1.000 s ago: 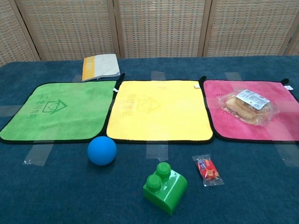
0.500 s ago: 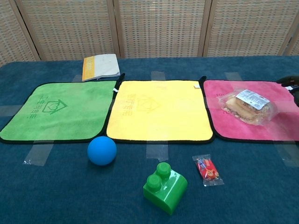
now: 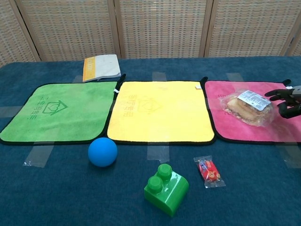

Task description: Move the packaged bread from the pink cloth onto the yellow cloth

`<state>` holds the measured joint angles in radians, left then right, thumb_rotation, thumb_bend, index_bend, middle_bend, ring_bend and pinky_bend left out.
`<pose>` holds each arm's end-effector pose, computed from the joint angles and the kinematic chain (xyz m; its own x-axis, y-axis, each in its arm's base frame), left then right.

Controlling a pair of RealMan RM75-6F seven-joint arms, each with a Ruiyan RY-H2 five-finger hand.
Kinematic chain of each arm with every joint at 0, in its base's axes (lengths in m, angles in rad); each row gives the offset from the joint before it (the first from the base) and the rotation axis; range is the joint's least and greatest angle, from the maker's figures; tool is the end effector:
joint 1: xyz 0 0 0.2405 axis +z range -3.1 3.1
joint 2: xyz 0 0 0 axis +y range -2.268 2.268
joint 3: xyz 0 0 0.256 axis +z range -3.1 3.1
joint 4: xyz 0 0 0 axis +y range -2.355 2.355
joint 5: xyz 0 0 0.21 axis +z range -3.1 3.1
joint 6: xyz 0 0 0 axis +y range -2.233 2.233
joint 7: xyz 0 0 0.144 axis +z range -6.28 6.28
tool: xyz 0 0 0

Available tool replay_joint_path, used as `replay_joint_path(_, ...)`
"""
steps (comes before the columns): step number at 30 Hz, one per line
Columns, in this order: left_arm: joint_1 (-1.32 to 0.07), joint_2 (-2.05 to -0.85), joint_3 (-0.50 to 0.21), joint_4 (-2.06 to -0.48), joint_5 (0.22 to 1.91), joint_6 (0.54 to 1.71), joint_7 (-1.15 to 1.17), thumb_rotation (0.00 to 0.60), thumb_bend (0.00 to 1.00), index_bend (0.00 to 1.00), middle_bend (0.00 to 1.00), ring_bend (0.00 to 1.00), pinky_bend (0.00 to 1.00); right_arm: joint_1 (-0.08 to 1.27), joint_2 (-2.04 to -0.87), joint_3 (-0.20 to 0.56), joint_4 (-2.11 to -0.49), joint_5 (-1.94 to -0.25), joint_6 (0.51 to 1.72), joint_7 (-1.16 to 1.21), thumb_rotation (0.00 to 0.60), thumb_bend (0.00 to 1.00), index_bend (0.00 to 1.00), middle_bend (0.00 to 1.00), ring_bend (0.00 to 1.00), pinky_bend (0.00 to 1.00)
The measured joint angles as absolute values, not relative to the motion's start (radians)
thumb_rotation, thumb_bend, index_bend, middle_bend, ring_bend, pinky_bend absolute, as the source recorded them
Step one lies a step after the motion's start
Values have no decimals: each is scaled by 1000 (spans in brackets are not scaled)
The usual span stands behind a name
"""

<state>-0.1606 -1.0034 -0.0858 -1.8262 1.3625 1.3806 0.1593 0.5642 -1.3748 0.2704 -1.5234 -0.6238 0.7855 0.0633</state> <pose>-0.2804 0.2056 0.1720 0.4323 0.0634 0.8995 0.9005 0.0224 -0.4343 -0.2644 -0.3324 0.0342 -0.2637 -0.3464 0.9003 -0.9223 0.3640 -0.1301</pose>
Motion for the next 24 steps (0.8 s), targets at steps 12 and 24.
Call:
replay_joint_path(12,-164,-996,-87,-1827,1355,1376,141,600,0,0,0,0,0,639,-1398,327,-1598,-524,711,113,600,1000,23,43,16,190)
replay_joint_path(24,-166,-984,-85,-1827,1355,1369,116,600,0,0,0,0,0,718,-1453,322,-1645,-467,795,44,600,1000,47,65,30,197)
